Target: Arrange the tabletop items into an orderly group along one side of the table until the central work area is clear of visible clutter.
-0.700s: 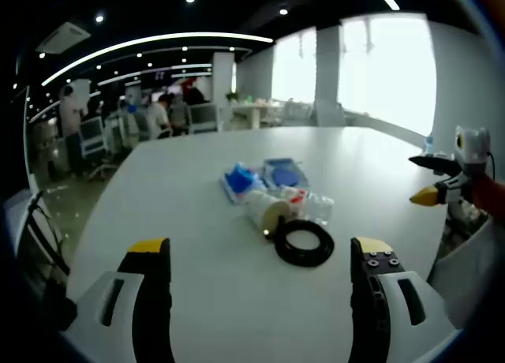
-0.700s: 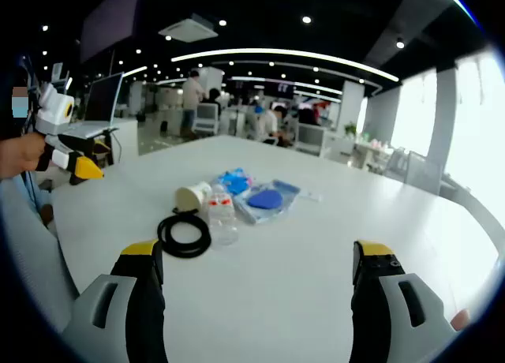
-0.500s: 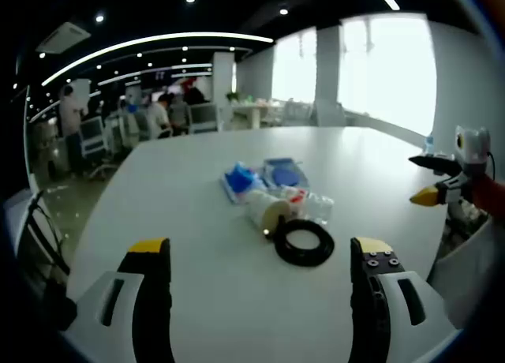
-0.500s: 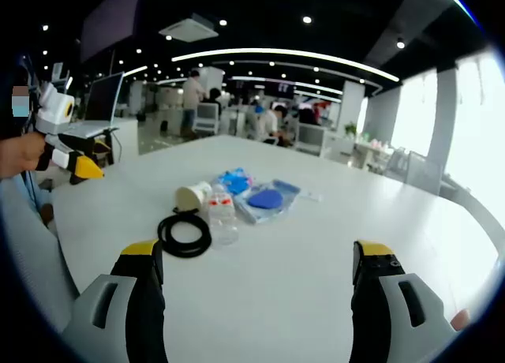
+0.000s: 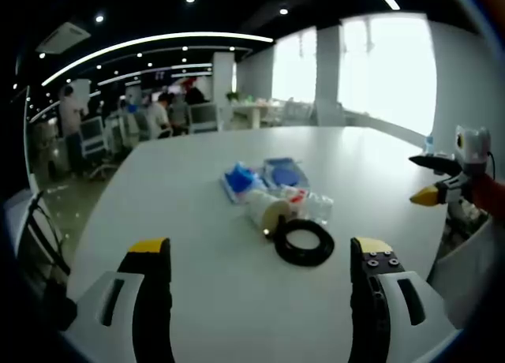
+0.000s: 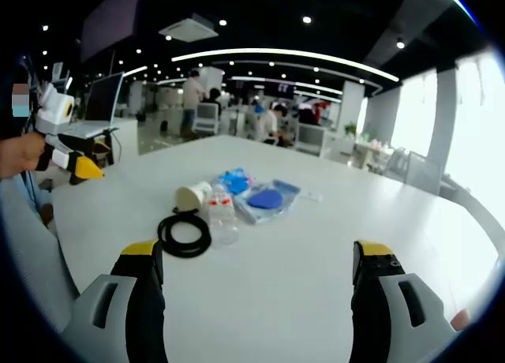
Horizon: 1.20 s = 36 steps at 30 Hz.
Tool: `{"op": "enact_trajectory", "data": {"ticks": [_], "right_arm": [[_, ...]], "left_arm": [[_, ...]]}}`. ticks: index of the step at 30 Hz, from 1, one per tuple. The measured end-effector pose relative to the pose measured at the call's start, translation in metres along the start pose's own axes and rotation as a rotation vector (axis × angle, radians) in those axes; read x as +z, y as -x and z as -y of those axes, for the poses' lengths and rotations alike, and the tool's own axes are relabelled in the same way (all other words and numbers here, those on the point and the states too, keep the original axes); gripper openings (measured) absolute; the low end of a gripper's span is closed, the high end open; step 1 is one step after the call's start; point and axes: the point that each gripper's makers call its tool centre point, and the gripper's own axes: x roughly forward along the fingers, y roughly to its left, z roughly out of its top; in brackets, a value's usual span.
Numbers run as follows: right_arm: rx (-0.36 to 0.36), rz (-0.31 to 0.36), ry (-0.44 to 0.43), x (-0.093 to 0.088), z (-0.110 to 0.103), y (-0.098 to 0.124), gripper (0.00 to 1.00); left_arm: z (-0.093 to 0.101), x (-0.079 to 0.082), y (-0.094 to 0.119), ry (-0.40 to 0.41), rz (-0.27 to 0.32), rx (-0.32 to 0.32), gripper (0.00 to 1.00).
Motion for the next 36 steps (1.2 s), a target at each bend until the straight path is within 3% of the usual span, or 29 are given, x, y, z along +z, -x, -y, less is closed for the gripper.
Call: {"op": "enact_trajectory", "data": {"ticks": [36], "right_arm": [[0.009, -0.012, -0.003, -0.0024, -0.0027, -0.0010, 0.96]], "left_arm": [[0.0013, -0.0013, 0.0005, 0.002, -0.005, -0.003, 0.91]]}}
